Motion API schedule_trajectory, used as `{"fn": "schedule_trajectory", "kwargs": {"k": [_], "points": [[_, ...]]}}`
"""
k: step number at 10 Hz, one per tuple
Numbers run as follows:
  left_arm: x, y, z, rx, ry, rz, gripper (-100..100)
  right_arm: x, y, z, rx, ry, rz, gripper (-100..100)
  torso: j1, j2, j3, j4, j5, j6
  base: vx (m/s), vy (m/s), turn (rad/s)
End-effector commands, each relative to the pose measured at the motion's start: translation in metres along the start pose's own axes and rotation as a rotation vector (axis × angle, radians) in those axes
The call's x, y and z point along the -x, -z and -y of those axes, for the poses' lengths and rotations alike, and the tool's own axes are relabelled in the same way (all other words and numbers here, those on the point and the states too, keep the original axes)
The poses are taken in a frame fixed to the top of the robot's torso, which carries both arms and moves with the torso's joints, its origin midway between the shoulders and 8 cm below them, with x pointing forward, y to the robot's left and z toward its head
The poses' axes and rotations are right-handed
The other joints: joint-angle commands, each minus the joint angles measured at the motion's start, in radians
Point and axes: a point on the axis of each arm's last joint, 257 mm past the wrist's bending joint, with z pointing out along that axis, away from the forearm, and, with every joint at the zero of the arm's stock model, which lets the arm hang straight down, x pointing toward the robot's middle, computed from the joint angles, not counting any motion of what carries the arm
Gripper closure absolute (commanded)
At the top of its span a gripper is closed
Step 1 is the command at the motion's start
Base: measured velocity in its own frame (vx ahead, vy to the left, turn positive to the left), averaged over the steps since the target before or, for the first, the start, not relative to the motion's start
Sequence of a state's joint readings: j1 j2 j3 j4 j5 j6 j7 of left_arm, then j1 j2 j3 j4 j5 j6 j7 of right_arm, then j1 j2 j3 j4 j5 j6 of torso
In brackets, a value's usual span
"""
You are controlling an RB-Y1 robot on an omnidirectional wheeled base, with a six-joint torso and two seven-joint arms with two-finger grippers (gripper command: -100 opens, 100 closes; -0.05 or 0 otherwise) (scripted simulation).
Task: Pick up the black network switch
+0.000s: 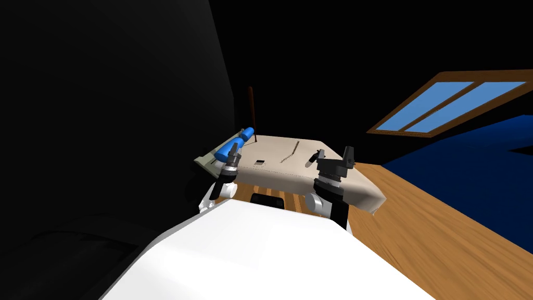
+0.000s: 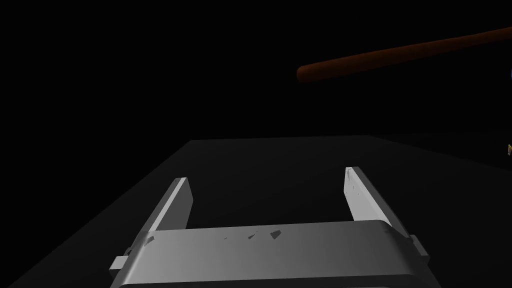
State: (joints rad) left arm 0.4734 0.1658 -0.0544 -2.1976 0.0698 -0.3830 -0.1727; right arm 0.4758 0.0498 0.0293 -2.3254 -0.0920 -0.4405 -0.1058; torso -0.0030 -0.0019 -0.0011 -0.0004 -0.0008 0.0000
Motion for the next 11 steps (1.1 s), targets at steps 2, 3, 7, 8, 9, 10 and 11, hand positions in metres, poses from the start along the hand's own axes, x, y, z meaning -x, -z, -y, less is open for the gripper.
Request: {"fn": "schedule_trajectory", "kwargs": {"k": [2, 3, 7, 8, 9, 10, 11], "points": [[-0.002, 0.007, -0.035, 0.096, -0.022, -0.022, -100, 0.0, 0.0, 0.0, 0.0, 0.0, 0.0, 0, 0.001, 0.0, 0.0, 0.0, 0.0, 0.0, 0.013, -0.049, 0.02], [-0.002, 0.011, -0.053, 0.143, -0.03, -0.03, -100, 0.0, 0.0, 0.0, 0.0, 0.0, 0.0, 0, -0.001, 0.001, 0.0, 0.0, 0.0, 0.0, 0.018, -0.082, 0.031], [-0.001, 0.04, -0.126, 0.345, -0.056, -0.048, -100, 0.0, 0.0, 0.0, 0.0, 0.0, 0.0, 0, -0.003, -0.001, 0.0, 0.0, -0.001, 0.0, 0.033, -0.091, 0.034], [-0.001, 0.049, -0.145, 0.399, -0.06, -0.05, -100, 0.0, 0.0, 0.0, 0.0, 0.0, 0.0, 0, -0.003, -0.001, 0.0, 0.0, -0.001, 0.0, 0.032, -0.105, 0.038], [-0.001, 0.049, -0.145, 0.399, -0.06, -0.05, -100, 0.0, 0.0, 0.0, 0.0, 0.0, 0.0, 0, -0.004, 0.0, 0.0, 0.0, -0.001, 0.0, 0.018, -0.068, 0.019], [0.0, 0.059, -0.164, 0.451, -0.063, -0.052, -100, 0.0, 0.0, 0.0, 0.0, 0.0, 0.0, 0, -0.002, 0.0, 0.0, 0.0, 0.0, 0.0, 0.022, -0.041, 0.014], [0.001, 0.068, -0.18, 0.499, -0.066, -0.052, -100, 0.0, 0.0, 0.0, 0.0, 0.0, 0.0, 0, 0.0, 0.0, 0.0, 0.0, 0.0, 0.0, 0.041, -0.067, 0.047]]}}
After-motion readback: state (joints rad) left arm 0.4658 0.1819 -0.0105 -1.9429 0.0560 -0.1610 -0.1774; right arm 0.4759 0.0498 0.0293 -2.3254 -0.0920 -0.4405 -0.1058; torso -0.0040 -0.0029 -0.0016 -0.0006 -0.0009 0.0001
